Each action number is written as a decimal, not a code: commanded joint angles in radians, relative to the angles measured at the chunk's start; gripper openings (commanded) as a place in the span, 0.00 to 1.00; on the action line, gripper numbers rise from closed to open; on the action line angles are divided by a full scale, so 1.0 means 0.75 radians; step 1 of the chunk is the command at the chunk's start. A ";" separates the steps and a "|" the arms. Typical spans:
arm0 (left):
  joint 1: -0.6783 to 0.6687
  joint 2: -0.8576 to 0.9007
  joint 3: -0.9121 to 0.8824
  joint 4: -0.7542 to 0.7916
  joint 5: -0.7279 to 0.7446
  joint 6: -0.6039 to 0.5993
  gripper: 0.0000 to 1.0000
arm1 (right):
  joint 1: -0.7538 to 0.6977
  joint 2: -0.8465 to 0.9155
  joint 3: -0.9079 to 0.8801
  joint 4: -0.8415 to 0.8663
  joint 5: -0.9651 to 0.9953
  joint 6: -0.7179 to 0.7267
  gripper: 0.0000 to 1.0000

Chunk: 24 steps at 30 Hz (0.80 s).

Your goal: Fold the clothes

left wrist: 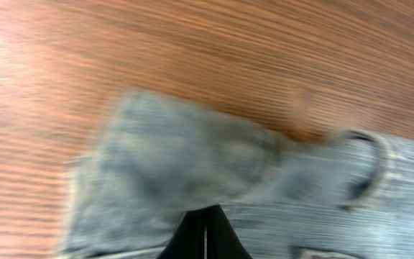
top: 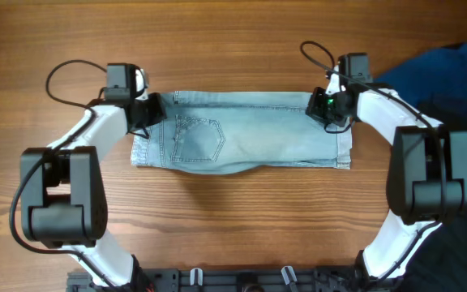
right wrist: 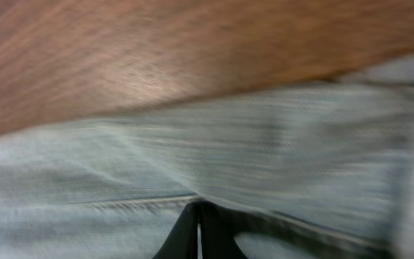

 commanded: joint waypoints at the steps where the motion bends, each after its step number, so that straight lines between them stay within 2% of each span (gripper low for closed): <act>1: 0.088 0.012 -0.003 -0.027 0.008 0.012 0.04 | -0.103 0.006 -0.041 -0.048 -0.098 -0.232 0.05; 2: 0.098 0.001 -0.003 -0.035 0.093 0.012 0.04 | -0.102 -0.056 -0.041 -0.077 -0.300 -0.335 0.05; 4: 0.098 -0.018 -0.003 -0.048 0.154 0.012 0.04 | -0.102 -0.135 -0.041 -0.149 -0.414 -0.375 0.06; 9: 0.084 -0.045 -0.003 -0.064 0.244 0.011 0.04 | -0.056 -0.250 -0.044 -0.389 -0.430 -0.364 0.08; 12: 0.080 -0.045 -0.003 -0.066 0.244 0.007 0.04 | 0.033 -0.221 -0.122 -0.402 -0.144 -0.165 0.09; 13: 0.080 -0.045 -0.003 -0.067 0.244 0.006 0.04 | 0.053 -0.204 -0.156 -0.403 -0.027 -0.096 0.12; 18: 0.080 -0.045 -0.003 -0.077 0.243 0.007 0.04 | 0.027 -0.168 -0.306 -0.396 0.332 0.126 0.13; 19: 0.080 -0.045 -0.003 -0.082 0.243 0.007 0.04 | 0.004 -0.168 -0.308 -0.417 0.322 0.125 0.11; 22: 0.080 -0.045 -0.003 -0.083 0.244 0.007 0.06 | -0.012 -0.192 -0.288 -0.407 0.122 -0.081 0.11; 24: 0.085 -0.066 0.002 -0.142 0.244 0.017 0.20 | -0.012 -0.248 -0.254 -0.433 -0.036 -0.247 0.11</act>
